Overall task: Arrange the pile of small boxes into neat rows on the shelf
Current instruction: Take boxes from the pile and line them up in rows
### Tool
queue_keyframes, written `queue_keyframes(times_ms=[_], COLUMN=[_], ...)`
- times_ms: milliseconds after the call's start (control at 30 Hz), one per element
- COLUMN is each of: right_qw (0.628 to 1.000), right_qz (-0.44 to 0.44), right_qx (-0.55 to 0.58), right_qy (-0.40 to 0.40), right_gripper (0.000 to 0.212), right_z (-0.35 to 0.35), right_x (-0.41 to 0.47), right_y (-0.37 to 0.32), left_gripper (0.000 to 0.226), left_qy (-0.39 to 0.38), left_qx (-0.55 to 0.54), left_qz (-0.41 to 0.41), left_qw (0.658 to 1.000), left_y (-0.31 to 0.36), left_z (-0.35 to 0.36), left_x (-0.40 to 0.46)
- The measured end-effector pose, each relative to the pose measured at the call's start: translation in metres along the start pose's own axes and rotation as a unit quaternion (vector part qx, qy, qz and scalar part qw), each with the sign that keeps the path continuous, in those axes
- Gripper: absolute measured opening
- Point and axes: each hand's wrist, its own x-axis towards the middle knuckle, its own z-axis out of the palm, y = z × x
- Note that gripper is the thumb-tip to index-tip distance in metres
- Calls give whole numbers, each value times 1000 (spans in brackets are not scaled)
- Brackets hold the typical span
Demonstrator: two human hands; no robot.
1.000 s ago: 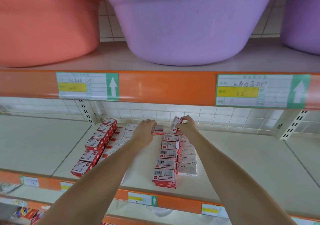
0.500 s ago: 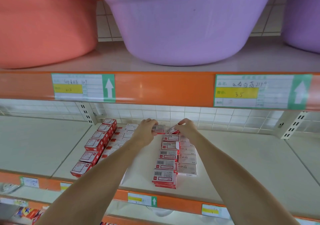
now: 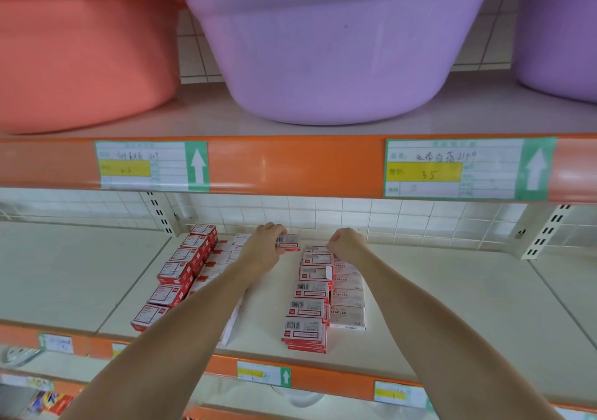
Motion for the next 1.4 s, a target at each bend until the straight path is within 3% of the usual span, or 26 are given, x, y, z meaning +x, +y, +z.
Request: queue_keyframes(times_ms=[300,633,900,1067,1233,1400], right_qw=[998,997,994,989,977,976], right_qz=[-21,-25,-43,-116,-187,-187], right_qx=[36,69,101,81,101,104], right_qy=[-38,-2,8,-32,7,28], right_gripper=[24,10,17,39,17,18], right_z=[2,-3,-5,-11,-8,-9], right_x=[-1,-8,-20,-27,-27,-26], right_y=[4,12,13,14,21,20], left_gripper=[31,28,35,14,21,19], left_qy=[-3,-36,-11,-1,41,76], left_qx=[-16,-25,-49,-78,-118,-88], left_qz=[15,84,24,-27,-36,-29], left_qw=[1000,995,998,997,991,993], left_y=[5,46,55,57,60,60], left_z=[-2,2,11,13,13,11], left_x=[-4,-3,-1,2,3,2])
